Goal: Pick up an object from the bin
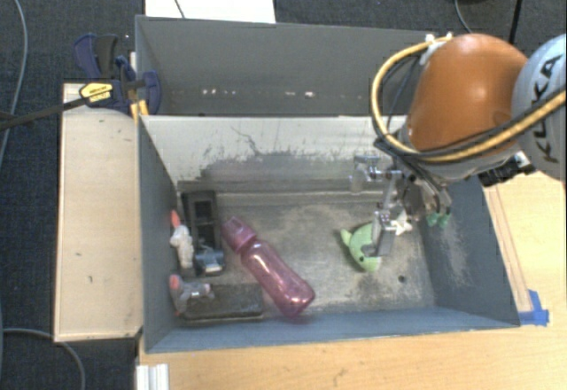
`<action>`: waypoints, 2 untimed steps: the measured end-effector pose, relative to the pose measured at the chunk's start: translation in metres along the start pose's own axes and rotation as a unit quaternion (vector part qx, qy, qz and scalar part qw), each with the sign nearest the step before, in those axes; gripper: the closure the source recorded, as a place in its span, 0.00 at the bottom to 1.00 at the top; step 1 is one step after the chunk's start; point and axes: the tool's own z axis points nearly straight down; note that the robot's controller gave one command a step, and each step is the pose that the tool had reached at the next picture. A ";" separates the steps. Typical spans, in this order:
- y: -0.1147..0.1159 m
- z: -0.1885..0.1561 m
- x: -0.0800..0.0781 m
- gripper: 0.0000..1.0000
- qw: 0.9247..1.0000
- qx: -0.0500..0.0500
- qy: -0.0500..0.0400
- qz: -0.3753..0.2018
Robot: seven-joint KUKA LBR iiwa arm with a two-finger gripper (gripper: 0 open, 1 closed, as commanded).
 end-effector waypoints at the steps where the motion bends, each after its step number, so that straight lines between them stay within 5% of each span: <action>1: -0.020 0.047 -0.012 0.00 1.000 0.000 -0.003 -0.022; 2: -0.059 0.075 -0.027 0.00 1.000 0.000 -0.001 -0.013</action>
Offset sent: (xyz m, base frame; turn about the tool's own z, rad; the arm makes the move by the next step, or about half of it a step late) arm 0.0288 -0.0580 -0.0748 -0.0291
